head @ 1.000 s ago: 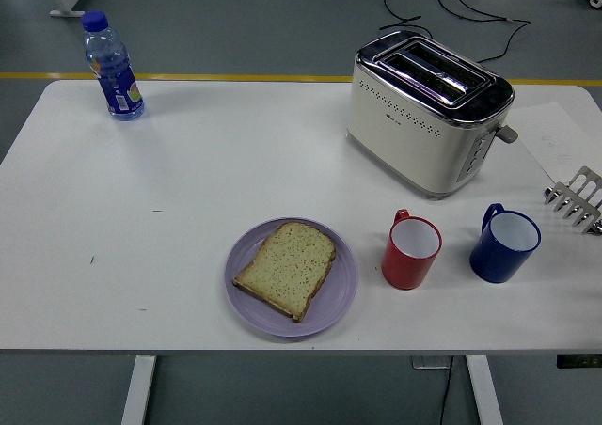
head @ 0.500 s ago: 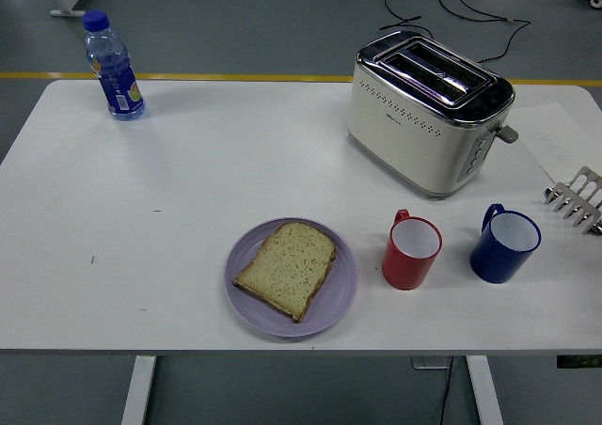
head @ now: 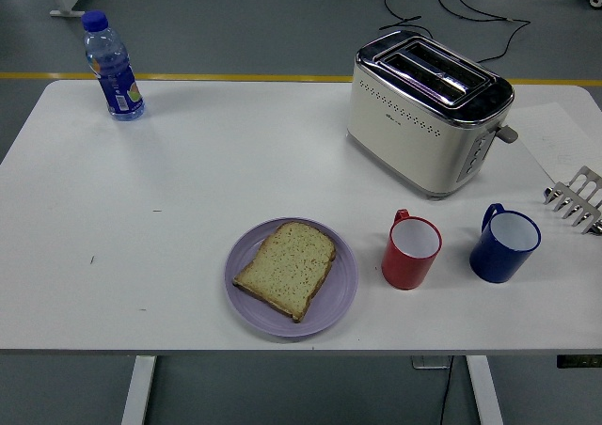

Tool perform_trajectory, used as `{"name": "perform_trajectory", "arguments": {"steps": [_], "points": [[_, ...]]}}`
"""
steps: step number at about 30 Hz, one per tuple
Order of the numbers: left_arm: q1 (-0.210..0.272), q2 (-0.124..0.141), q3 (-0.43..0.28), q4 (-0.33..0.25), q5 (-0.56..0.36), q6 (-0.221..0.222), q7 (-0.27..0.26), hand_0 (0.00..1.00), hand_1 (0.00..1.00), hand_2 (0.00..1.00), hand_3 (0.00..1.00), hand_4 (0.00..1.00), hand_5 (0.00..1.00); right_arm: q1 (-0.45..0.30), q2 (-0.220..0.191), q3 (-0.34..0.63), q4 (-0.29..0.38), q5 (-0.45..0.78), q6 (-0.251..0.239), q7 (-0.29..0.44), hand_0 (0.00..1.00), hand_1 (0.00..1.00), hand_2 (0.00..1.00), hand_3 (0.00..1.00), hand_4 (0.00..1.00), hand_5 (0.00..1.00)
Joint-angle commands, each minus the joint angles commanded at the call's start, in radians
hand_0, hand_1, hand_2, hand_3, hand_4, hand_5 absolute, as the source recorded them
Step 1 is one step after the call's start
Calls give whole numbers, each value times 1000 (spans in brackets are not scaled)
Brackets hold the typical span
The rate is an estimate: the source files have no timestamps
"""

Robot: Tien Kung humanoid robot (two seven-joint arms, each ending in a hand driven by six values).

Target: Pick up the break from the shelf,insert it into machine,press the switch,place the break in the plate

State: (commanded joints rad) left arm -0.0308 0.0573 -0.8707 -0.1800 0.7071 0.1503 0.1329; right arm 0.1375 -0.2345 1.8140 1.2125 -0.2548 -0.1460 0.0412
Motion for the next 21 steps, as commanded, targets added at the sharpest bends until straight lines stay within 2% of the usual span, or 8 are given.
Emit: {"name": "perform_trajectory", "arguments": {"steps": [21], "points": [[-4,-1,-19,0,19,-1,4,683,618,674,695,435,998,-3,11,13,-6,12,-15,11,763,697,741,651,446,263]]}}
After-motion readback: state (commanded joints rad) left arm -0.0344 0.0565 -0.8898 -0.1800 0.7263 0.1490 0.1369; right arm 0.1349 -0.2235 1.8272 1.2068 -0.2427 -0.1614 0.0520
